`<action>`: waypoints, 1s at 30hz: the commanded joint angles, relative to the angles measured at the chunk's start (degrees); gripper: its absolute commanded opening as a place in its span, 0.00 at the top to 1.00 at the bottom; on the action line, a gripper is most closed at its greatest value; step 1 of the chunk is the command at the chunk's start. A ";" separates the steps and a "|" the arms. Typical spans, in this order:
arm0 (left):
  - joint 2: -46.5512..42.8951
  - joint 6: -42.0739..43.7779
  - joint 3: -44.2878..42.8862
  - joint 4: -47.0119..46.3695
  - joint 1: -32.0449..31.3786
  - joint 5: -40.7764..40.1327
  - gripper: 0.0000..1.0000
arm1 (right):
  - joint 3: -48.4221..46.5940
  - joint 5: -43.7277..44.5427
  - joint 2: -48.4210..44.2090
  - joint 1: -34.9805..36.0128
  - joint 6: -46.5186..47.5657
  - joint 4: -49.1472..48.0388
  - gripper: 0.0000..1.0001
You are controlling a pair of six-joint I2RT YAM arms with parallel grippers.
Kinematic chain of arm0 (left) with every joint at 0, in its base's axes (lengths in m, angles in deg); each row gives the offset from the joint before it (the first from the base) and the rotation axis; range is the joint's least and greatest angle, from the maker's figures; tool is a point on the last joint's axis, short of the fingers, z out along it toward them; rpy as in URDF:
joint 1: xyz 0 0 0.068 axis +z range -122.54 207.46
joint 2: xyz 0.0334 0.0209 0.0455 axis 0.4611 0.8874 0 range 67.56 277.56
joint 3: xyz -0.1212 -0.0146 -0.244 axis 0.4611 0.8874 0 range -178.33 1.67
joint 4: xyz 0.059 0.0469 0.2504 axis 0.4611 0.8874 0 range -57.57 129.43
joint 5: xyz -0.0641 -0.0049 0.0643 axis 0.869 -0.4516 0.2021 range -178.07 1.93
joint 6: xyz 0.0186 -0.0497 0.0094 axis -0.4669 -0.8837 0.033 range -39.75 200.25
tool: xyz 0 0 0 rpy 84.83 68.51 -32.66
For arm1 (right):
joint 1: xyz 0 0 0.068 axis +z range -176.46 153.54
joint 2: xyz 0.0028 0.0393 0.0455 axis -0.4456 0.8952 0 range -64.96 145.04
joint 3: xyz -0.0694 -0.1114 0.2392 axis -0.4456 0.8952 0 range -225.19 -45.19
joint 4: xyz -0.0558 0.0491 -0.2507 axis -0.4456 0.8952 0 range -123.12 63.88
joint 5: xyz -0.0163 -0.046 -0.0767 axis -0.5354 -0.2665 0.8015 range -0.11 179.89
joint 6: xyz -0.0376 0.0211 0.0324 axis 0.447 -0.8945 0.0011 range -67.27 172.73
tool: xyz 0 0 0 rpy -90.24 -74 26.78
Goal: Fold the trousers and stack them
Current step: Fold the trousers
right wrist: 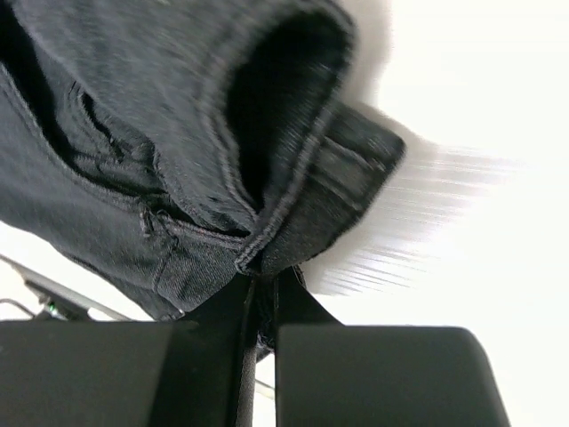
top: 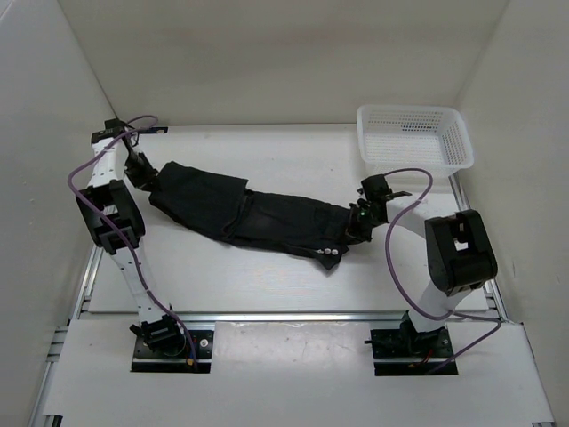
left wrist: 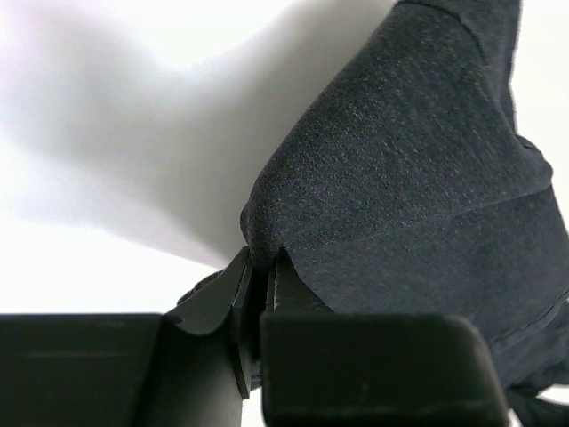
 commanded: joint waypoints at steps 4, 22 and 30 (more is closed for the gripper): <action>-10.06 0.71 4.78 -1.67 0.94 -0.57 0.90 | 2.16 6.09 -3.53 -4.27 5.97 5.63 1.00; -28.08 -4.56 1.46 1.58 -10.65 -4.79 0.90 | -9.35 11.62 -18.37 -3.74 5.97 19.07 0.00; -30.98 -10.79 -1.45 1.58 -26.46 -9.36 0.90 | -12.78 13.38 -23.83 -4.26 5.97 24.00 0.00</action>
